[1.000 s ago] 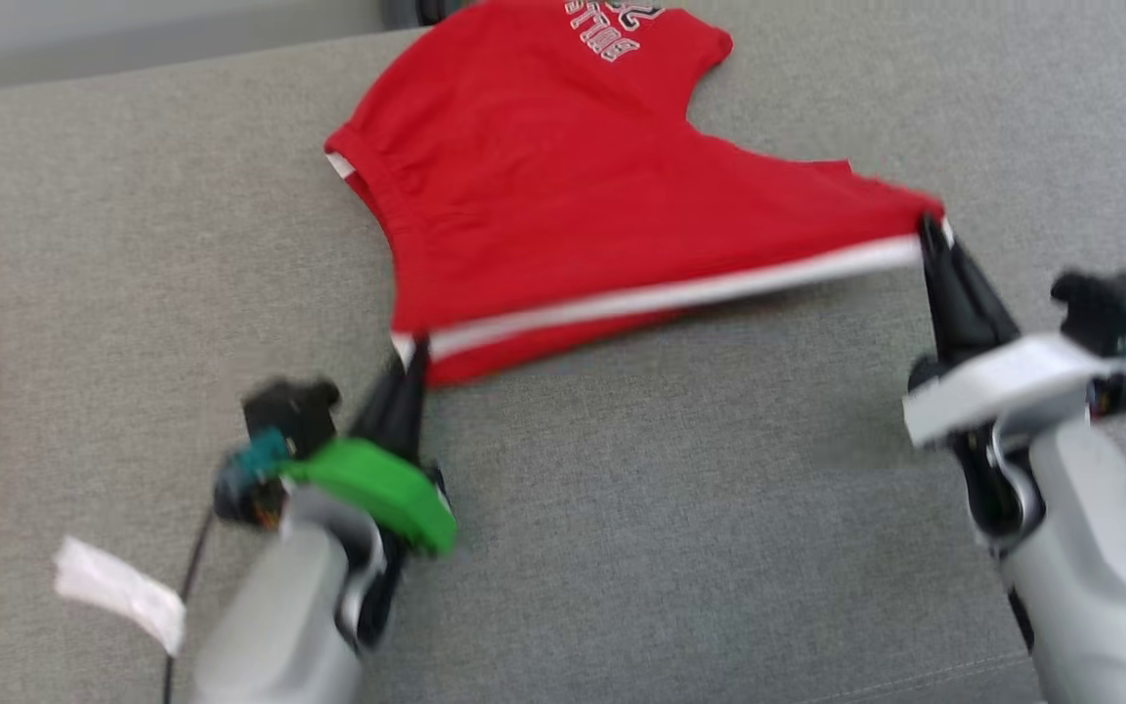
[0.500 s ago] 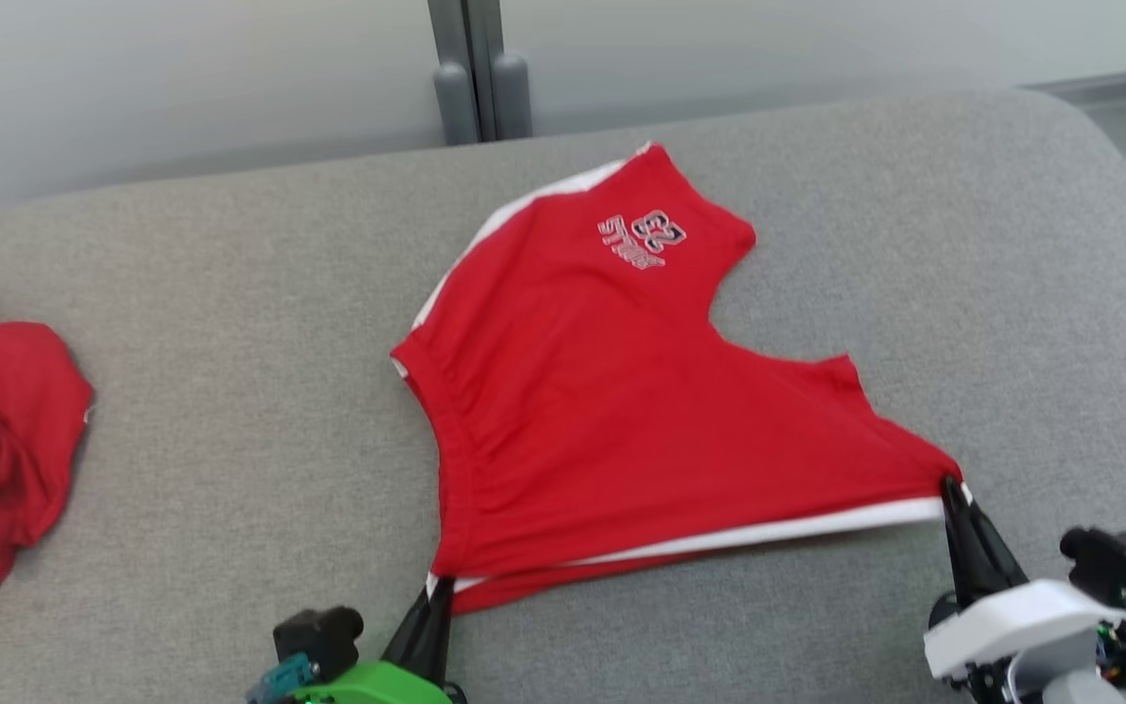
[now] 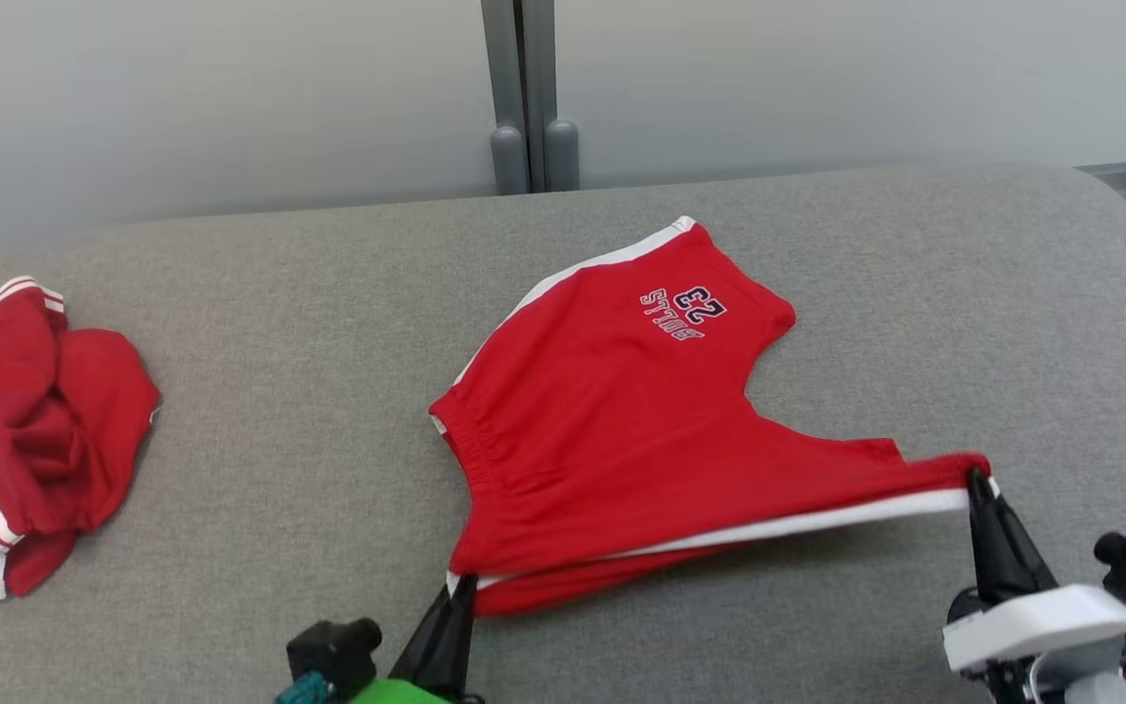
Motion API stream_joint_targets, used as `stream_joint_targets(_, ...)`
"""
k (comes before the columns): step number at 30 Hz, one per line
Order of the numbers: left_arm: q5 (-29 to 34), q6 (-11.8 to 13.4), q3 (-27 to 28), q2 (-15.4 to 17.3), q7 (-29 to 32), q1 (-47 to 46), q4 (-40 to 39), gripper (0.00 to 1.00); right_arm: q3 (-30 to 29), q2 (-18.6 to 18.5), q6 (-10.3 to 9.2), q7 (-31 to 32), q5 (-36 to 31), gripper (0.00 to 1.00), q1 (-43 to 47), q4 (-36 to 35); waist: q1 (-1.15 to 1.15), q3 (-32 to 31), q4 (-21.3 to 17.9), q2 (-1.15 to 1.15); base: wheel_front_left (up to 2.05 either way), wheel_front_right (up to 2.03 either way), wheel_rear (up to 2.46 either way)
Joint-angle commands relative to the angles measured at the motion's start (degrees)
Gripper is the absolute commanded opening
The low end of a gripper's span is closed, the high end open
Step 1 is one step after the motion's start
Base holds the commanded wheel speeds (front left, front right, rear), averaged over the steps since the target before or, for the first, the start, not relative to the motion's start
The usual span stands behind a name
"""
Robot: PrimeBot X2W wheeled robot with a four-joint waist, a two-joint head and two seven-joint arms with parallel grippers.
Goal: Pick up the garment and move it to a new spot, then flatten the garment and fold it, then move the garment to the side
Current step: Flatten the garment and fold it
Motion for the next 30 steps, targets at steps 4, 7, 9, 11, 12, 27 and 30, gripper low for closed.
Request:
stream_joint_targets(4,1.8,0.2,-1.0,0.5,0.0,-5.6,-1.6,0.00,0.4,-1.5,-0.12,0.9,-0.9,0.00,-7.8,0.2,0.00,4.7,2.1,0.00,0.00,0.00,0.00)
stream_joint_targets(7,1.9,0.2,-1.3,0.2,0.0,-10.0,-1.7,0.00,1.5,-2.4,-0.12,2.1,-2.3,0.00,-14.4,1.9,0.00,7.2,3.1,0.00,0.00,0.00,0.00)
stream_joint_targets(9,1.8,0.2,-1.4,0.1,0.0,-12.7,-1.3,0.00,2.4,-2.8,-0.11,2.7,-3.0,0.00,-18.9,3.1,0.00,9.0,3.8,0.00,0.00,0.00,0.00)
stream_joint_targets(11,1.8,0.2,-1.3,-0.1,0.0,-15.1,-0.6,0.00,3.2,-3.1,-0.11,3.3,-3.7,0.00,-23.3,5.0,0.00,10.5,4.4,0.00,0.00,0.00,0.00)
stream_joint_targets(12,1.7,0.2,-1.3,-0.1,0.0,-16.1,-0.3,0.00,3.7,-3.3,-0.11,3.6,-4.2,0.00,-25.2,5.9,0.00,11.2,4.7,0.00,0.00,0.00,0.00)
stream_joint_targets(27,-4.7,0.3,-4.2,-0.2,0.0,-29.5,2.7,0.00,7.8,-4.4,-0.11,2.1,-13.7,0.00,-49.8,26.0,0.00,20.8,8.7,0.00,0.00,0.00,0.00)
stream_joint_targets(30,-5.5,0.8,-4.8,-0.2,0.0,-31.2,3.3,0.00,7.9,-4.2,-0.11,1.1,-15.4,0.00,-53.0,29.9,0.00,21.8,9.0,0.00,0.00,0.00,0.00)
